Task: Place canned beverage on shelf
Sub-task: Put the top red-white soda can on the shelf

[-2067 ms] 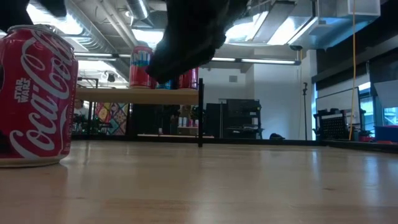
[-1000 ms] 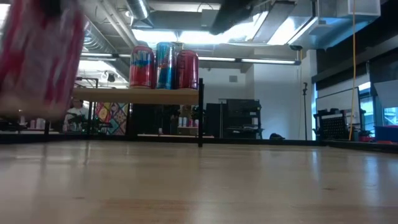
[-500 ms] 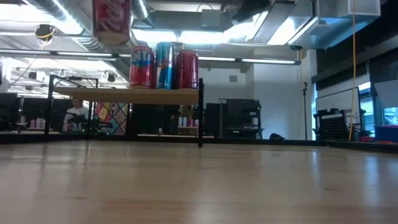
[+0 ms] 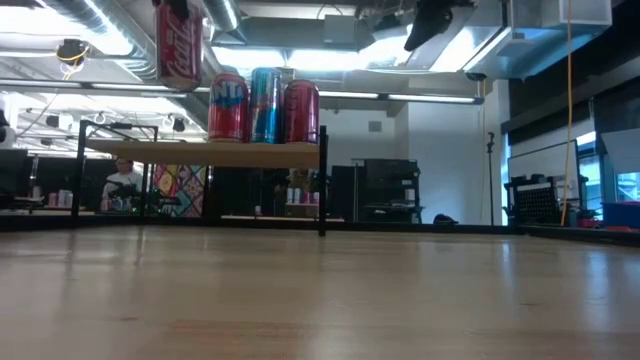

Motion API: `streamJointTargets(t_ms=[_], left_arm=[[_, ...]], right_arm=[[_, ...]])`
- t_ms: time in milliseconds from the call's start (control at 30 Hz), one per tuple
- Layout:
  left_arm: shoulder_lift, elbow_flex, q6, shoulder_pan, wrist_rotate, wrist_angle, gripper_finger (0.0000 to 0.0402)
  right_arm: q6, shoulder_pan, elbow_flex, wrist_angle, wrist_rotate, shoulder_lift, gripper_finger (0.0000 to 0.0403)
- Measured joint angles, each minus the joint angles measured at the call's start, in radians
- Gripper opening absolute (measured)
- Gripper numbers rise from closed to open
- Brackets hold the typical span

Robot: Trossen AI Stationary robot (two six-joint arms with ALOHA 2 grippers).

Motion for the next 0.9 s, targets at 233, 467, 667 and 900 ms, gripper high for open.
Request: streamJointTargets(t_ms=[233,467,667,900], left_arm=[[0.027,-0.001,0.128,0.23,0.065,0.007,0.0269],[0.096,0.0,0.214,0.428,0.145,0.043,0.0273],[0.173,-0.001,0.279,0.511,0.221,0.058,0.0273],[0.213,-0.001,0.38,0.553,0.277,0.071,0.0273]], right_arm=[[-0.116,-0.089,0.0,0.009,-0.066,0.0,0.0248],[-0.199,-0.17,0.0,0.01,-0.178,0.0,0.0248],[-0.22,-0.213,0.0,0.007,-0.231,0.0,0.0248],[-0.236,-0.213,0.0,0.013,-0.255,0.0,0.0248]])
